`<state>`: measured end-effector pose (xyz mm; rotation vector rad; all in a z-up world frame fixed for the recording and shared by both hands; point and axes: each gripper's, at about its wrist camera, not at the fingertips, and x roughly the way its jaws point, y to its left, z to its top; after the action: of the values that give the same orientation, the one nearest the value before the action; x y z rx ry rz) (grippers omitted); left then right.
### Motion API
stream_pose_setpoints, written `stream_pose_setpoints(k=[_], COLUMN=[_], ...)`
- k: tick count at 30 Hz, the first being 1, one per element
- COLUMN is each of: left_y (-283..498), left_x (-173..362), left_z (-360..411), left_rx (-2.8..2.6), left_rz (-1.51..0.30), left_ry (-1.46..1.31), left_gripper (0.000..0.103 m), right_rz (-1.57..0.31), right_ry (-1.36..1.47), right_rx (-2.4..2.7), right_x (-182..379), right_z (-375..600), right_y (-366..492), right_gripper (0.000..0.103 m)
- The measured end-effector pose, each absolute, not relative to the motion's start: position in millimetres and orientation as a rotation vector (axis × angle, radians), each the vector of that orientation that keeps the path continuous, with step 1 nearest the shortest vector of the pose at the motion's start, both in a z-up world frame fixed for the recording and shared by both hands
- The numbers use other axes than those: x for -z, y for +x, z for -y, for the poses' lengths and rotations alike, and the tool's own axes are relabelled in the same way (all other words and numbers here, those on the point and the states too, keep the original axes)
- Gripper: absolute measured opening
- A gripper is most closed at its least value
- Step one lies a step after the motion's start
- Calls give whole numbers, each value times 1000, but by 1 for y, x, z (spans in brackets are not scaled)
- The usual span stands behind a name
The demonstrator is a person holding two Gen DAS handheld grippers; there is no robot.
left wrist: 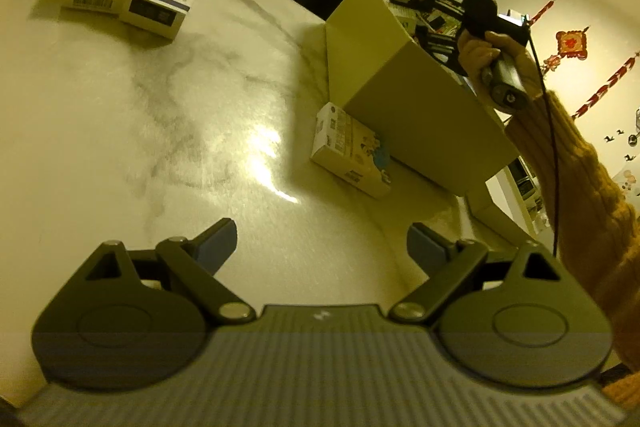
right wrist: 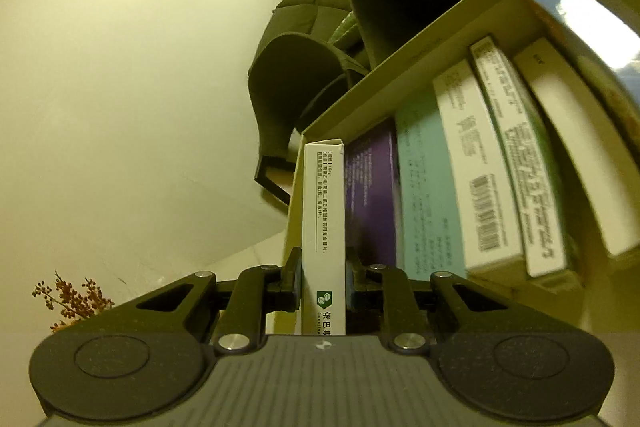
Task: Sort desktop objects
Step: 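Lower the green-and-white box into the tall box and open the right gripper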
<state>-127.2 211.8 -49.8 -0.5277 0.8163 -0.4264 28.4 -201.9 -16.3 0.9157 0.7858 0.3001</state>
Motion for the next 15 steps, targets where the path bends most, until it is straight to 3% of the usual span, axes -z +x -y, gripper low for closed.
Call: stream_pose_setpoints(k=[9,15], left_y=[-125,-126], left_x=[48,49], left_z=[-211,-212], left_rx=[432,436], left_rz=[-820,-822], left_ry=[-521,-523], left_gripper=[93,93], right_rz=[-734,-698], right_ry=[908,824], right_rx=[-269,-209], right_x=[25,14], right_z=[204,207], right_y=[33,27], right_gripper=[30,50])
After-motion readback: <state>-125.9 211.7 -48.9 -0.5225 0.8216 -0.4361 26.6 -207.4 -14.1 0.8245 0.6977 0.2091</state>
